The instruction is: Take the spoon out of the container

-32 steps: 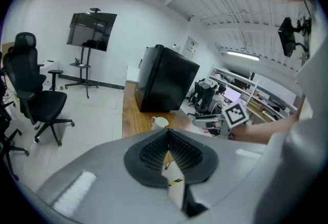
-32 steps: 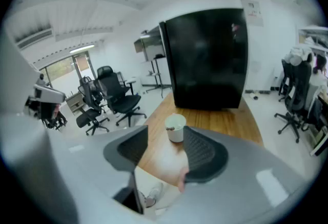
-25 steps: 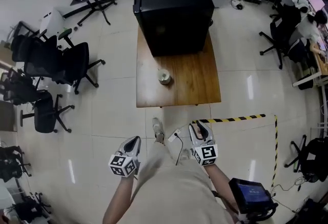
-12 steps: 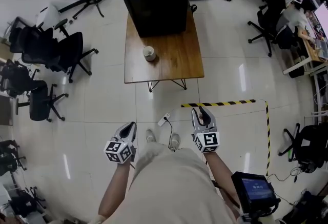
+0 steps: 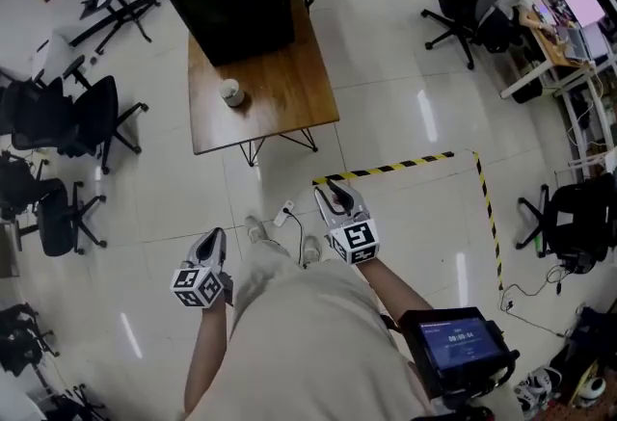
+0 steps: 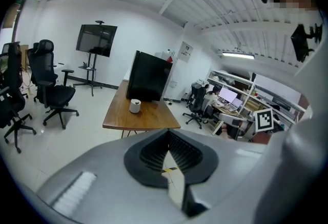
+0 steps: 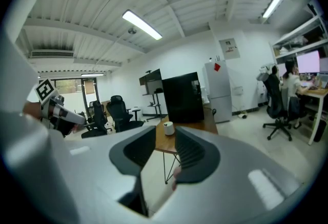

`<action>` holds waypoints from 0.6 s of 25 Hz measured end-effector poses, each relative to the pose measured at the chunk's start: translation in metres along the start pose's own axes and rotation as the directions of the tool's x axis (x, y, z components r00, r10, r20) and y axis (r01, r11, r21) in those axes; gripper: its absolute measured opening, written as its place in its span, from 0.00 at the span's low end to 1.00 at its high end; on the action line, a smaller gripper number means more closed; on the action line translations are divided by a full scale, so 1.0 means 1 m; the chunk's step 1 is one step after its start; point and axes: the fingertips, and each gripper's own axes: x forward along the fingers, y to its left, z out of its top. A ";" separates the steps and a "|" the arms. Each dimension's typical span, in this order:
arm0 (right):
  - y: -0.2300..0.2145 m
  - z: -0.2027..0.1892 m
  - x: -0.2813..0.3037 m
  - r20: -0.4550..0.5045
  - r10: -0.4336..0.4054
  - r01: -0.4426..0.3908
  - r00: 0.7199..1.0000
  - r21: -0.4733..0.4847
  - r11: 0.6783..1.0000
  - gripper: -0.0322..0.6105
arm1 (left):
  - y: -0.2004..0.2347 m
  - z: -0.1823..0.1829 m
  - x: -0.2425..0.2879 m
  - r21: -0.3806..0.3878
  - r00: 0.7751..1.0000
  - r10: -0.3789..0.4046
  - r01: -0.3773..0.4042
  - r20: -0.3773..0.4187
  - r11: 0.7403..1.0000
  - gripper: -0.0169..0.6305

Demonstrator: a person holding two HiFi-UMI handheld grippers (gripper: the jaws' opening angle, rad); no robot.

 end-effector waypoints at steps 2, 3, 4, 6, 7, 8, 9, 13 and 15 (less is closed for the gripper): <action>0.000 0.003 0.004 -0.001 0.017 -0.017 1.000 -0.014 1.000 0.24 | -0.006 0.001 0.007 0.012 1.000 -0.007 0.007 0.001 1.000 0.03; -0.001 0.005 0.006 0.001 0.023 -0.023 1.000 -0.020 1.000 0.24 | -0.009 0.002 0.011 0.018 1.000 -0.011 0.011 0.001 1.000 0.03; -0.001 0.008 0.009 0.005 0.027 -0.027 1.000 -0.025 0.999 0.24 | -0.011 0.003 0.015 0.022 1.000 -0.015 0.015 0.000 1.000 0.03; -0.001 0.014 0.017 0.011 0.030 -0.030 0.999 -0.026 0.999 0.24 | -0.010 0.009 0.023 0.027 1.000 -0.025 0.025 0.000 0.999 0.03; 0.001 0.017 0.023 0.012 0.032 -0.031 0.999 -0.024 0.999 0.24 | -0.008 0.013 0.027 0.028 1.000 -0.029 0.029 0.001 0.999 0.03; 0.003 0.019 0.031 0.010 0.034 -0.034 0.999 -0.023 0.999 0.24 | -0.004 0.018 0.031 0.030 0.999 -0.034 0.034 0.001 0.999 0.03; 0.006 0.022 0.039 0.006 0.038 -0.038 0.999 -0.023 0.999 0.24 | 0.001 0.022 0.035 0.030 0.999 -0.038 0.038 0.000 0.999 0.03; 0.013 0.029 0.080 -0.005 0.038 -0.038 0.999 -0.032 0.999 0.24 | 0.031 0.036 0.061 0.023 0.998 -0.053 0.054 -0.016 0.998 0.03; 0.014 0.033 0.103 -0.009 0.031 -0.031 0.999 -0.031 0.999 0.24 | 0.049 0.045 0.079 0.021 0.997 -0.068 0.068 -0.034 0.997 0.03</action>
